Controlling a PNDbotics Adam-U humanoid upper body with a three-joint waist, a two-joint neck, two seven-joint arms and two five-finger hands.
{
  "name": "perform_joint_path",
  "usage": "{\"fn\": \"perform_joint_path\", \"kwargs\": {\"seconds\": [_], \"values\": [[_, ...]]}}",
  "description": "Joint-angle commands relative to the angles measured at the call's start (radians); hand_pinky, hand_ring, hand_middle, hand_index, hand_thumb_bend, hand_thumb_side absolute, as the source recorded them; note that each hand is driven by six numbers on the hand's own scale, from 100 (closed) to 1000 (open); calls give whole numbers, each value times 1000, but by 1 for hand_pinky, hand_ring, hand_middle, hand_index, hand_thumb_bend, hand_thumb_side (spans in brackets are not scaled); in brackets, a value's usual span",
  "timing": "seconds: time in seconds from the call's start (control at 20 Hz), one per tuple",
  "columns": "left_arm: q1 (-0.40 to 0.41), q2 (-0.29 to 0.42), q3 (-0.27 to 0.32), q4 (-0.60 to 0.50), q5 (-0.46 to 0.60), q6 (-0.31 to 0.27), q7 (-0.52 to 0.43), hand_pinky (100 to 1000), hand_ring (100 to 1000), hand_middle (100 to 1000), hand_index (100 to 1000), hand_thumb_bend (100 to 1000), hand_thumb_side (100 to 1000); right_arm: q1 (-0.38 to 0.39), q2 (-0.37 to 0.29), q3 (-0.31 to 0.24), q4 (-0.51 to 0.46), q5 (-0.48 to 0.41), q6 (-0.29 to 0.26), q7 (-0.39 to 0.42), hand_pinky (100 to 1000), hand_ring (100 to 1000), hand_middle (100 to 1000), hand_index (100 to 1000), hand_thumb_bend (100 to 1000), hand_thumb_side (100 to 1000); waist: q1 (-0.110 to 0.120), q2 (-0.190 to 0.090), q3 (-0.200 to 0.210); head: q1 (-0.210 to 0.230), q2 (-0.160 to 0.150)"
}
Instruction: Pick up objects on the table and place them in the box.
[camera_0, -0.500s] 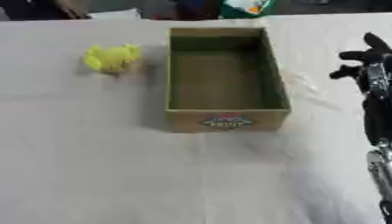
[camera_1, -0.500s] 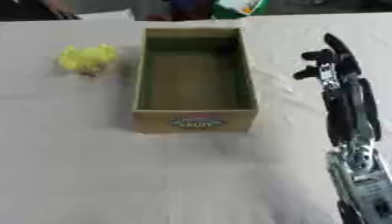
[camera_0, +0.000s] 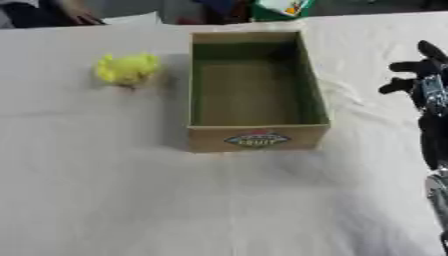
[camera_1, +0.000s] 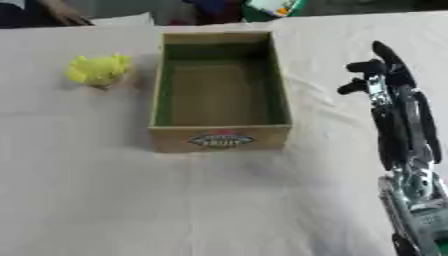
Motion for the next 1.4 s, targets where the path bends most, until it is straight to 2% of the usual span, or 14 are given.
{"fn": "perform_joint_path", "kwargs": {"seconds": [0.05, 0.35, 0.5, 0.7, 0.95, 1.1, 1.35, 1.4], "values": [[-60, 48, -19, 114, 32, -36, -62, 523, 652, 780, 941, 100, 838, -5, -30, 2, -20, 5, 0, 8, 856, 569, 691, 965, 100, 810, 4, -19, -6, 11, -12], [-187, 14, -52, 273, 17, -80, -133, 531, 666, 789, 947, 100, 928, -14, -37, 9, -20, 2, -1, 16, 855, 569, 691, 964, 100, 810, 10, -10, -26, 34, -20], [-231, -5, -67, 329, 0, -107, -158, 537, 674, 780, 947, 100, 942, -19, -42, 12, -20, 0, -2, 19, 855, 569, 691, 964, 100, 809, 14, -4, -35, 45, -24], [-272, -31, -86, 369, -29, -133, -203, 542, 687, 789, 950, 100, 927, -23, -46, 15, -20, -1, -2, 22, 855, 569, 692, 966, 100, 808, 18, 4, -45, 55, -32], [-312, -57, -99, 407, -71, -145, -247, 545, 713, 807, 949, 100, 865, -26, -47, 17, -20, -3, -2, 24, 855, 569, 692, 967, 100, 807, 21, 10, -58, 58, -38], [-324, -64, -103, 414, -97, -161, -268, 564, 734, 822, 959, 179, 844, -27, -47, 18, -20, -4, -1, 24, 855, 569, 692, 968, 100, 806, 24, 15, -63, 59, -43], [-340, -62, -104, 424, -126, -195, -313, 594, 778, 858, 1000, 402, 785, -27, -51, 19, -20, -4, -1, 25, 855, 569, 693, 970, 100, 805, 30, 23, -68, 61, -50], [-344, -60, -102, 428, -130, -203, -323, 596, 780, 859, 1000, 419, 773, -28, -52, 20, -20, -4, -1, 25, 855, 569, 693, 970, 100, 804, 32, 25, -70, 63, -51]]}}
